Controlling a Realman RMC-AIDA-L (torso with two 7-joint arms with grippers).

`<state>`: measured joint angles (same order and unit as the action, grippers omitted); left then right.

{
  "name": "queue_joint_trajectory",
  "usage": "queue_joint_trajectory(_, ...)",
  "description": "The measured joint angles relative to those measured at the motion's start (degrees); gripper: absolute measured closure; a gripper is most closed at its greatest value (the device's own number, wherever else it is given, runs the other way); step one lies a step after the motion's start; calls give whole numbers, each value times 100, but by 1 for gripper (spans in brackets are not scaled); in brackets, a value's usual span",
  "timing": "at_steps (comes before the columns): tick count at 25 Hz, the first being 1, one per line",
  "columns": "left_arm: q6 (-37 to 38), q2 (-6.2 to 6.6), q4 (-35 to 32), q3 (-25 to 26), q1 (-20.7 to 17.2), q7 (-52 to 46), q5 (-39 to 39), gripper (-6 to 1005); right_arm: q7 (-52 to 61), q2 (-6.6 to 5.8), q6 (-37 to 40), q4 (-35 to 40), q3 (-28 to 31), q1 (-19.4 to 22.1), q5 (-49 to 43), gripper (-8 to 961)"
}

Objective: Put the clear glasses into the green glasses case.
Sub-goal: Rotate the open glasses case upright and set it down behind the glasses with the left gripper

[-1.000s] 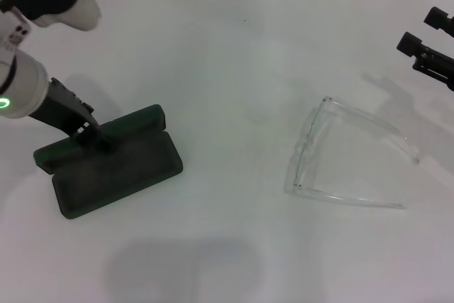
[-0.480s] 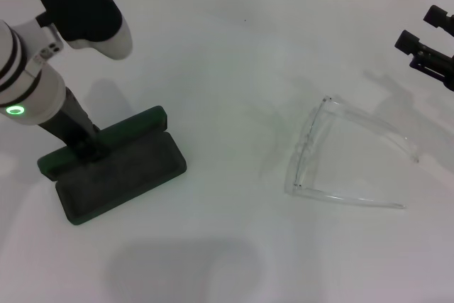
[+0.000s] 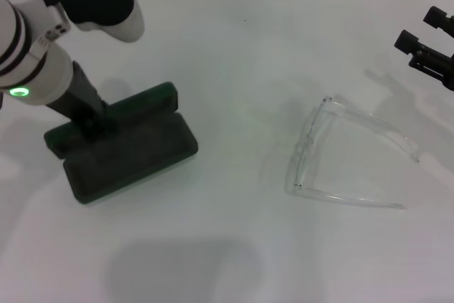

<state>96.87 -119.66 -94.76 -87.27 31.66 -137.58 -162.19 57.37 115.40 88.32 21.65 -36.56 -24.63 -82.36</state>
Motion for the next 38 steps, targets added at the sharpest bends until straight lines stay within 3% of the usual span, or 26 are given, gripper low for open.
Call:
queue_joint_trajectory(5, 29, -3, -556, -430, -15, 77, -6, 793, 0, -15, 2, 8, 19, 72, 7, 98)
queue_joint_trajectory(14, -564, -22, -619, -1436, 20, 344, 3, 785, 2, -63, 355, 36, 434, 368, 98, 98)
queue_joint_trajectory(16, -881, -26, -513, -1782, 148, 375, 41, 783, 3, -67, 416, 35, 462, 424, 98, 98)
queue_joint_trajectory(26, -1393, -75, 533, -2351, 882, 182, 69, 774, 1, -71, 588, 10, 474, 634, 97, 98)
queue_joint_trajectory(38, -1986, -86, 932, -2668, 1194, -73, 166, 763, -82, -62, 858, -6, 474, 647, 164, 97)
